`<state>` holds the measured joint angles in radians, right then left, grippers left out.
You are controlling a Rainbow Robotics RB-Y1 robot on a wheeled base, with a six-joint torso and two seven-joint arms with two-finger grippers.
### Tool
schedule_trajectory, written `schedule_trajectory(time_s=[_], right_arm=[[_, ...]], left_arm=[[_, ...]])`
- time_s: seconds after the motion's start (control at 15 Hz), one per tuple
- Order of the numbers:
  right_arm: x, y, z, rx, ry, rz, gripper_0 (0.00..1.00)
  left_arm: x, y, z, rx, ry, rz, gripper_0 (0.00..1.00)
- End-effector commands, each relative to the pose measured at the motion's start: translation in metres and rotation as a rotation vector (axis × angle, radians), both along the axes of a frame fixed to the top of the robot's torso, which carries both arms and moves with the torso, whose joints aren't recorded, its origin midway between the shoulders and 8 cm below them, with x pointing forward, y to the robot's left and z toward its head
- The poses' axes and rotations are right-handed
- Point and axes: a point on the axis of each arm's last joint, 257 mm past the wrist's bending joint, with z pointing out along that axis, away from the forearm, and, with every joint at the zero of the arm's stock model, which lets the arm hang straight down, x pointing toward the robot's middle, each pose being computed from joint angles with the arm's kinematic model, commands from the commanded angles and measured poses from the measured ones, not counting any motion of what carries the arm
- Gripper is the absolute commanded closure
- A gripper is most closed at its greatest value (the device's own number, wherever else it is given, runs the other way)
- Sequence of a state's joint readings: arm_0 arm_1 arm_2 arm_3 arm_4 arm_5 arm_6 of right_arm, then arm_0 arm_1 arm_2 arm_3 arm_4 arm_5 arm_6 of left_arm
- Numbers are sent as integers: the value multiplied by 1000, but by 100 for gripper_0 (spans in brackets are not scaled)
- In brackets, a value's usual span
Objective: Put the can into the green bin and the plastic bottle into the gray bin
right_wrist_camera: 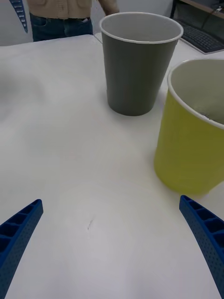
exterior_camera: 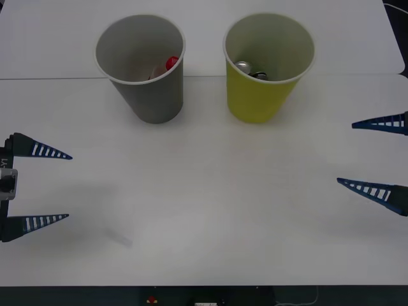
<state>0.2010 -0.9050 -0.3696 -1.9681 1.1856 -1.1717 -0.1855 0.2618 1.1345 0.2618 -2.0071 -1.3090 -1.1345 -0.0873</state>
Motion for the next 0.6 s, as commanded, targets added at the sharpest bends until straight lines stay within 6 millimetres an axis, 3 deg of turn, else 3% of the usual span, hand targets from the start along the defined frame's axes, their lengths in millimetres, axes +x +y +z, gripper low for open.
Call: schedule_trajectory(time_s=[0.07,0.6], right_arm=[[-11,-4,-12,-9,1,10,0],[-30,-13,-37,-31,30,8,0]], left_arm=[[0,0,0,0,0,0,0],[0,0,0,0,0,0,0]])
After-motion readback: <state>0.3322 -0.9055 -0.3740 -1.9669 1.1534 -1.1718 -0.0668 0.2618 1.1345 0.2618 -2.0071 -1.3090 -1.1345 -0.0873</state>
